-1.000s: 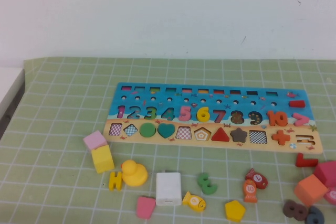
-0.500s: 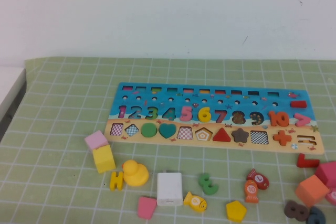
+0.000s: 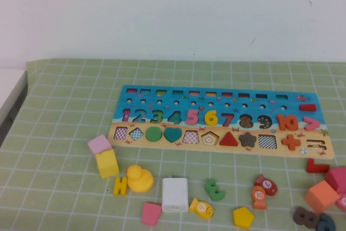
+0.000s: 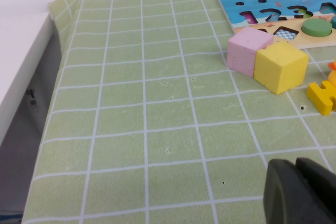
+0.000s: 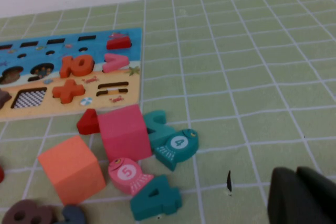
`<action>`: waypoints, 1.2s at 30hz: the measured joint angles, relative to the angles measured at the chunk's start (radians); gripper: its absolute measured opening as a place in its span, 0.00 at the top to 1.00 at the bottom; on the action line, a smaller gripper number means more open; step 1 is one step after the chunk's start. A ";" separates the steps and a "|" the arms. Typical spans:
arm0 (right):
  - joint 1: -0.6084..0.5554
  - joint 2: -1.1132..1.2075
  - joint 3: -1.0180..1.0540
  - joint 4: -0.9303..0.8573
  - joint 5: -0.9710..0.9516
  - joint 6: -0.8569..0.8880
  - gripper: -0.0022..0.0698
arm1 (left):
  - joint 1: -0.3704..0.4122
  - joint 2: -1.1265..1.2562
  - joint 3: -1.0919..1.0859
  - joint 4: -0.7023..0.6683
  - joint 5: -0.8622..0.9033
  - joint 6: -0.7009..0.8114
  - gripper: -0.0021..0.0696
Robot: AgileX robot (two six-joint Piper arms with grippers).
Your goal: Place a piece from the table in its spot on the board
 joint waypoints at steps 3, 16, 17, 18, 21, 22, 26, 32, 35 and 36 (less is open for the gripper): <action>0.000 0.000 -0.002 -0.005 0.004 0.029 0.97 | 0.000 0.000 0.000 0.000 0.000 0.000 0.97; 0.020 0.000 -0.002 -0.013 0.005 0.047 0.97 | 0.000 0.000 0.000 0.000 0.000 -0.006 0.97; 0.020 0.000 -0.002 -0.013 0.005 0.047 0.97 | 0.000 0.000 0.000 0.000 0.000 -0.006 0.97; 0.020 0.000 -0.002 -0.013 0.005 0.047 0.97 | 0.000 0.000 0.000 0.000 0.000 -0.006 0.97; 0.020 0.000 -0.002 -0.013 0.005 0.047 0.97 | 0.000 0.000 0.000 0.000 0.000 -0.006 0.97; 0.020 0.000 -0.002 -0.013 0.005 0.047 0.97 | 0.000 0.000 0.000 0.000 0.000 -0.004 0.97; 0.020 0.000 -0.002 -0.013 0.005 0.047 0.97 | 0.000 0.000 0.000 0.000 0.000 -0.004 0.97; 0.020 0.000 -0.002 -0.013 0.005 0.047 0.97 | 0.000 0.000 0.000 0.000 0.000 -0.004 0.97; 0.020 0.000 -0.002 -0.014 0.005 0.047 0.97 | 0.000 0.000 0.000 0.000 0.000 -0.004 0.97; 0.020 0.000 -0.002 -0.014 0.005 0.047 0.97 | 0.000 0.000 0.000 0.000 0.000 -0.004 0.97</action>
